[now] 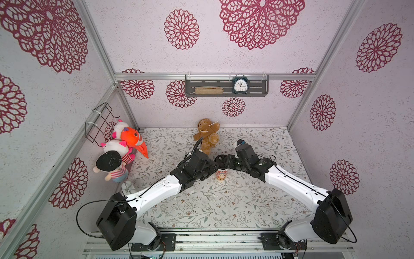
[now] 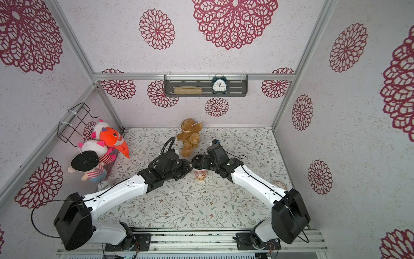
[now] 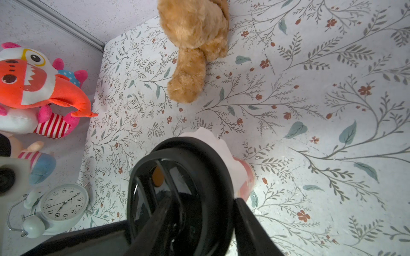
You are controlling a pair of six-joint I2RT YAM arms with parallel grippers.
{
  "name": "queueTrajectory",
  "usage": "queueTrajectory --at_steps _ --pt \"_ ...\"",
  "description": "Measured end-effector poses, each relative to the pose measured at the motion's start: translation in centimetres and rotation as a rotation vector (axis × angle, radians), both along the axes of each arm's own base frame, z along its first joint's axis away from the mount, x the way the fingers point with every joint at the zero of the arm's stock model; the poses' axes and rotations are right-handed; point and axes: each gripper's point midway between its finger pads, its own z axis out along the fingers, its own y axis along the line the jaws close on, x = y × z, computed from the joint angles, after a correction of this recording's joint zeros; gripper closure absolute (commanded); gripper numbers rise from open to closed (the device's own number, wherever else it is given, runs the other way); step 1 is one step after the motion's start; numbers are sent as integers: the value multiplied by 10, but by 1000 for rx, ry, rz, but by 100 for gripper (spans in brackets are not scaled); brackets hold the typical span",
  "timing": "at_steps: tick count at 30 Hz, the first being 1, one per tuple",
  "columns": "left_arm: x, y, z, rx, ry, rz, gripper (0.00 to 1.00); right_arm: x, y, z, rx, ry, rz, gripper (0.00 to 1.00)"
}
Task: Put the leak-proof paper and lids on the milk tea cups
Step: Secure the cup lid on the cup.
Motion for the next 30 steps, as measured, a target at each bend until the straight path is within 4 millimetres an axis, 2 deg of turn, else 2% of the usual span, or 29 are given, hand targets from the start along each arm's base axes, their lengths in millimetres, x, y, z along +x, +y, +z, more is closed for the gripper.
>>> queueTrajectory --at_steps 7,9,15,18,30 --pt "1 -2 0 -33 -16 4 72 1 -1 0 -2 -2 -3 54" --pt "1 -2 0 -43 -20 7 76 1 0 0 0 -2 -3 54" --pt "1 -3 0 -63 -30 12 77 1 -1 0 -1 -2 -4 54" --pt "0 -1 -14 -52 -3 19 77 1 -1 -1 -2 -2 -5 54" --pt "0 -2 -21 -87 5 23 77 1 -1 -1 -3 -2 -4 54"
